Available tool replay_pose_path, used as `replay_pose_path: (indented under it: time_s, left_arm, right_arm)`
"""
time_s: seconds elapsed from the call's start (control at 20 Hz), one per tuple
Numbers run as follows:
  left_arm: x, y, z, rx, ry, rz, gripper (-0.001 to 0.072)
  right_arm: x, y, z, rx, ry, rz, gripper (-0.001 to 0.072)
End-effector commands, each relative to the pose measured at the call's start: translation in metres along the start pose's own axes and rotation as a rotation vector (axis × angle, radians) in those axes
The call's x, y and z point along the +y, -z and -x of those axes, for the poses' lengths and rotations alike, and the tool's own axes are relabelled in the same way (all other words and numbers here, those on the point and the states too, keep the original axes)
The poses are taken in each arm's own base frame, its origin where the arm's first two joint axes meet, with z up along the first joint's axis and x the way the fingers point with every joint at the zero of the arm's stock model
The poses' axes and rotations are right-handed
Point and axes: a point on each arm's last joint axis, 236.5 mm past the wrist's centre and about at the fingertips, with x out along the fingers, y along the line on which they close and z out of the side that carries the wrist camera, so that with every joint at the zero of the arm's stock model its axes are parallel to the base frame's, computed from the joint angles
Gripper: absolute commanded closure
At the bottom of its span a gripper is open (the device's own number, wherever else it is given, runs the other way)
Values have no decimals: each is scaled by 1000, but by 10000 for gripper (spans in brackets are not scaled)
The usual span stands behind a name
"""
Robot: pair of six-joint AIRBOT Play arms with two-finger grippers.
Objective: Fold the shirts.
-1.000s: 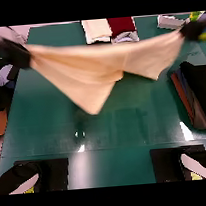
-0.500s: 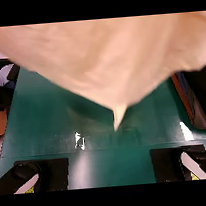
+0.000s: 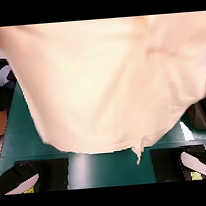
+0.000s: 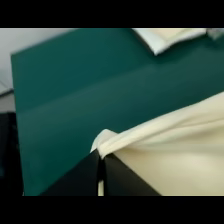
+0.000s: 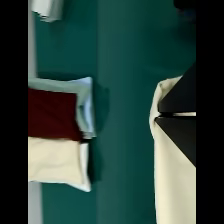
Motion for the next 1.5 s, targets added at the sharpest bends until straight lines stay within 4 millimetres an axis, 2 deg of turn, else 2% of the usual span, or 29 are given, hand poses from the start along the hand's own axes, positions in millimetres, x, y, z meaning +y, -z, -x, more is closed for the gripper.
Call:
replay_pose_path:
  time_s: [0.0, 0.1, 0.2, 0.3, 0.4, 0.5, 0.65, 0.75, 0.85, 1.0, 1.1, 1.2, 1.3, 1.35, 1.4, 1.45]
  left_arm:
    - [-50, 97, -131, 352, 41, -93, 684]
    - [-66, 132, -189, 436, 59, -117, 684]
    - [-62, 153, -230, 462, 48, -86, 684]
    - [-56, 161, -254, 451, 63, -26, 684]
    - [-49, 158, -264, 413, 78, 34, 684]
    - [-42, 158, -265, 406, 90, 39, 684]
    - [-41, 175, -260, 475, 113, 17, 683]
    - [-46, 194, -257, 529, 143, -21, 684]
    - [-57, 221, -257, 586, 177, -42, 683]
    - [-77, 255, -261, 633, 223, -16, 683]
    - [-84, 266, -261, 651, 241, -1, 683]
    - [-85, 269, -258, 664, 245, 0, 683]
    - [-85, 276, -252, 704, 252, -3, 681]
    - [-85, 279, -248, 726, 256, -4, 579]
    - [-84, 278, -243, 743, 258, 0, 279]
    - [-80, 273, -236, 748, 248, 11, 222]
  right_arm:
    - [-15, 92, -111, 336, -34, -56, 695]
    - [-27, 135, -162, 454, -30, -97, 695]
    - [-43, 158, -205, 496, -13, -131, 695]
    - [-53, 168, -234, 495, -1, -152, 696]
    - [-59, 173, -250, 489, 8, -161, 696]
    - [-60, 170, -252, 474, 9, -156, 696]
    - [-60, 178, -242, 520, 9, -124, 696]
    - [-67, 197, -234, 599, 57, -67, 696]
    - [-73, 217, -227, 651, 100, -22, 695]
    - [-72, 255, -225, 705, 107, -46, 695]
    - [-75, 281, -224, 741, 118, -78, 694]
    - [-77, 302, -223, 779, 119, -93, 693]
    - [-74, 315, -222, 807, 110, -116, 665]
    - [-67, 312, -223, 798, 87, -139, 468]
    - [-62, 300, -224, 775, 65, -166, 393]
    - [-54, 285, -223, 751, 36, -169, 393]
